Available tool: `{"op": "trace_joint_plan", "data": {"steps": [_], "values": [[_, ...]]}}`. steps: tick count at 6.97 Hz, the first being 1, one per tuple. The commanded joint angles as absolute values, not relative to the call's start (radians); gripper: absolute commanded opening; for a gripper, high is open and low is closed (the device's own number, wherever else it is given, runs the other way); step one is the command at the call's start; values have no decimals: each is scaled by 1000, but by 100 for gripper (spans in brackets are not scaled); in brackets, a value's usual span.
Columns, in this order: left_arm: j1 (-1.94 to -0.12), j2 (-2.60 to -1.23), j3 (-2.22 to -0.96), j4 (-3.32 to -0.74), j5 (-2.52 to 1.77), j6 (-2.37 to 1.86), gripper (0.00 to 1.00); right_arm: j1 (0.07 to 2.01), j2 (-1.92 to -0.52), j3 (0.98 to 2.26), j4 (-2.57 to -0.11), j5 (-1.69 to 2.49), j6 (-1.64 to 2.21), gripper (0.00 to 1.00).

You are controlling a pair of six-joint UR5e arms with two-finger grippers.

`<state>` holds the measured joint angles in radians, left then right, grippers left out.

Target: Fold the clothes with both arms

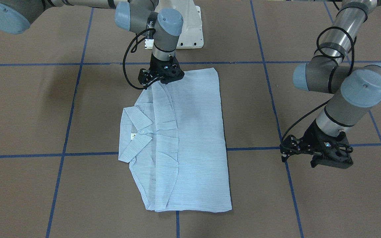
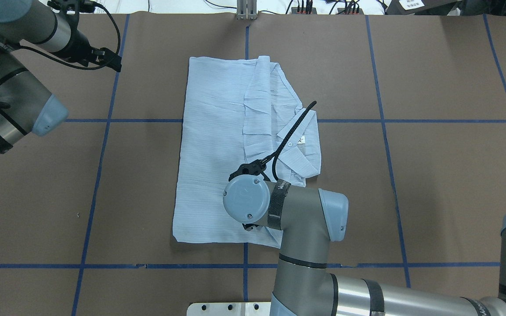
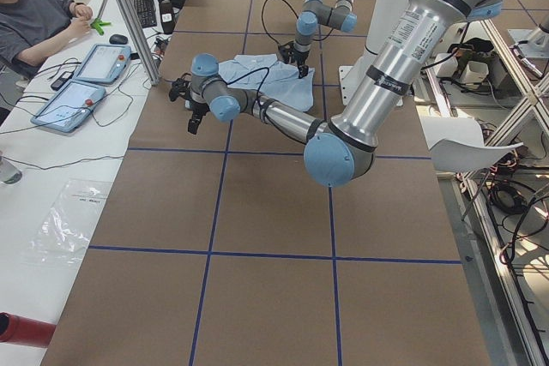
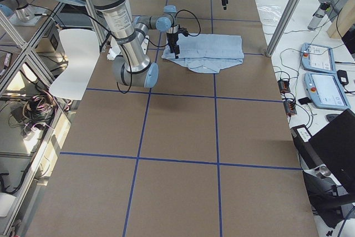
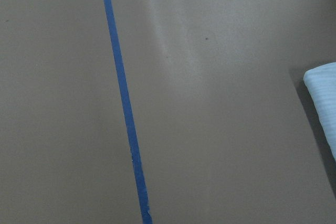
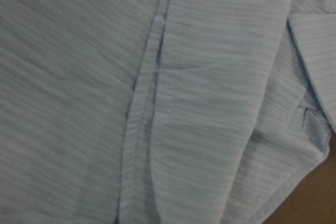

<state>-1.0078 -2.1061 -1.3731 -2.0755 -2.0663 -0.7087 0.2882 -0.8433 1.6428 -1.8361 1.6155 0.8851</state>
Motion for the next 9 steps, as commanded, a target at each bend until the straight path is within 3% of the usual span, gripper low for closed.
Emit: {"op": "trace_joint_plan", "data": {"steps": [1,4,9], "values": [[-1008,-2106,-1373,-2075,-2066,-709,100,287,-847,1643,-1854,1608,884,100],[-1006,-2106,-1373,-2075,-2066,-709,100,296,-879,1693,-1908,1600,832,100],[-1006,-2108,-1374,-2075,-2069,-709,100,357,-1132,1928,-1908,1592,697,100]]}}
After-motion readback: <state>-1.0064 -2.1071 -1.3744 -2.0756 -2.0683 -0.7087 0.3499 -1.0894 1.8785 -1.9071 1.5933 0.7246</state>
